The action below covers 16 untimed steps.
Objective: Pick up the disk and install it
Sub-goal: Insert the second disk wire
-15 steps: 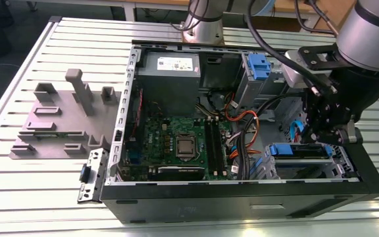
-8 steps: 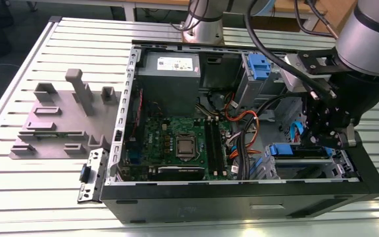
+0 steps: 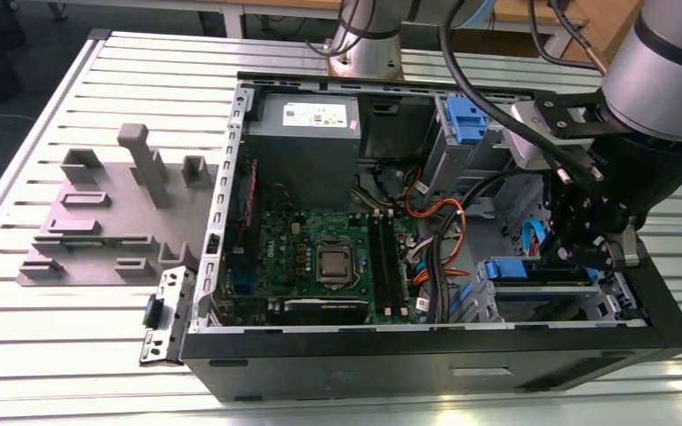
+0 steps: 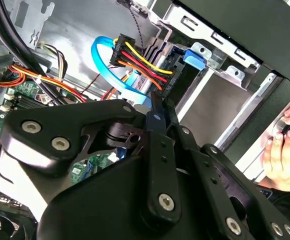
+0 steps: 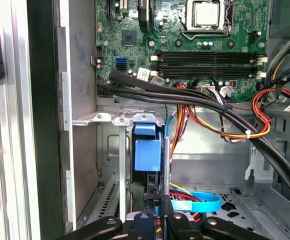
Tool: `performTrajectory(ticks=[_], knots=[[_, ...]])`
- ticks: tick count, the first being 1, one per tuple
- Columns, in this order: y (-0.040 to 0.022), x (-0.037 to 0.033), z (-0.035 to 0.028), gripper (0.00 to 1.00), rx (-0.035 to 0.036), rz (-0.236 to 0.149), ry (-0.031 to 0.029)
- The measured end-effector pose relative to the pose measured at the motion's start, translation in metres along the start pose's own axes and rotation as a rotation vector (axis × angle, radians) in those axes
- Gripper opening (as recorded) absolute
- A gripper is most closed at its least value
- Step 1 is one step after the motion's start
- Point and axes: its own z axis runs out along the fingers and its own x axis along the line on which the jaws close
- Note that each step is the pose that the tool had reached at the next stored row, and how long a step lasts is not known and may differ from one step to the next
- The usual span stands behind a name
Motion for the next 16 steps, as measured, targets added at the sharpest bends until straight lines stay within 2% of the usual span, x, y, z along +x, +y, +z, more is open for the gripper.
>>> performTrajectory(ticks=[16], knots=[[-0.0004,0.0003,0.0027,0.16,0.0004,-0.011,-0.0015]])
